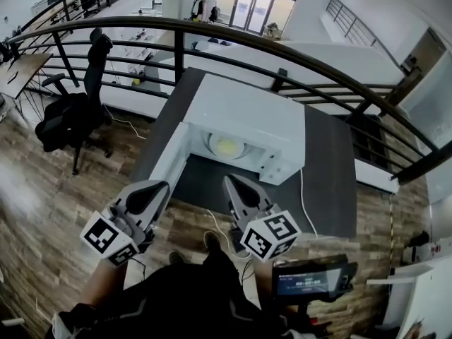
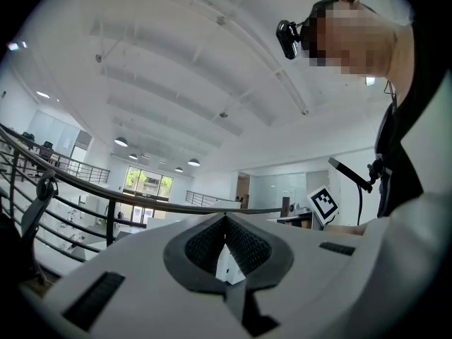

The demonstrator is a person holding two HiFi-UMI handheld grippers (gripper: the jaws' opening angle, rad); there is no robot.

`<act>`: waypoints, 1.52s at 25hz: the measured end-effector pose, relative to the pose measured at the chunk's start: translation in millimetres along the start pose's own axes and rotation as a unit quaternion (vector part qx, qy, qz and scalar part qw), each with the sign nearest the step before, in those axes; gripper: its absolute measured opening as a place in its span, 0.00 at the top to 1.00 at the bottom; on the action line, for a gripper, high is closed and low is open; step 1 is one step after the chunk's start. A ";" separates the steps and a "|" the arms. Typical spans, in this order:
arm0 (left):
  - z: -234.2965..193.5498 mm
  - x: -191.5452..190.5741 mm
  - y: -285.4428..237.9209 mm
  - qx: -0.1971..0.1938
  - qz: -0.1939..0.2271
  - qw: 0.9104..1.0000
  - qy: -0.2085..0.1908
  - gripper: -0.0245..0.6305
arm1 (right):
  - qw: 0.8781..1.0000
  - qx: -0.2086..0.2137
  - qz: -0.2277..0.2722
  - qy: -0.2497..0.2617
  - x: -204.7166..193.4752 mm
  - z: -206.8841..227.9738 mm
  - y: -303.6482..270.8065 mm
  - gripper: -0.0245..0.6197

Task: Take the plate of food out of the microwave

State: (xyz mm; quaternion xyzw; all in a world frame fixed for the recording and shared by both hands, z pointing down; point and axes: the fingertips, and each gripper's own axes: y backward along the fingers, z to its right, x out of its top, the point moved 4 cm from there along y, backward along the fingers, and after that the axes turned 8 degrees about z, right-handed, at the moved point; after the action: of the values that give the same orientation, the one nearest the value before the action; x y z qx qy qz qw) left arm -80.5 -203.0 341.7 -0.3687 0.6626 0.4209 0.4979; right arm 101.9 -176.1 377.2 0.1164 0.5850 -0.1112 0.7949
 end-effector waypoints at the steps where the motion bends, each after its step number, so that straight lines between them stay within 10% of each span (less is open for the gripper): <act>1: -1.7 0.6 -4.3 0.007 0.000 1.000 0.000 0.96 | 1.000 0.002 -0.001 -0.005 0.6 4.8 -3.8 0.98; 19: -23.2 -4.1 -51.2 0.063 -0.005 0.998 -0.029 0.96 | 0.991 -0.012 -0.045 -0.126 -76.3 91.7 -45.4 0.88; 38: -32.8 -8.8 -51.8 0.110 -0.034 0.993 -0.033 0.96 | 0.899 -0.123 -0.082 -0.413 -214.3 192.1 -48.3 0.58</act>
State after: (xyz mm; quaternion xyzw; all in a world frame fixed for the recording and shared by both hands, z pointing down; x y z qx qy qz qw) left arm -42.9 -252.1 345.3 -0.3194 0.6752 0.3406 0.5710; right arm 198.1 -273.7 634.8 -0.0874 0.2212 -0.1414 0.9610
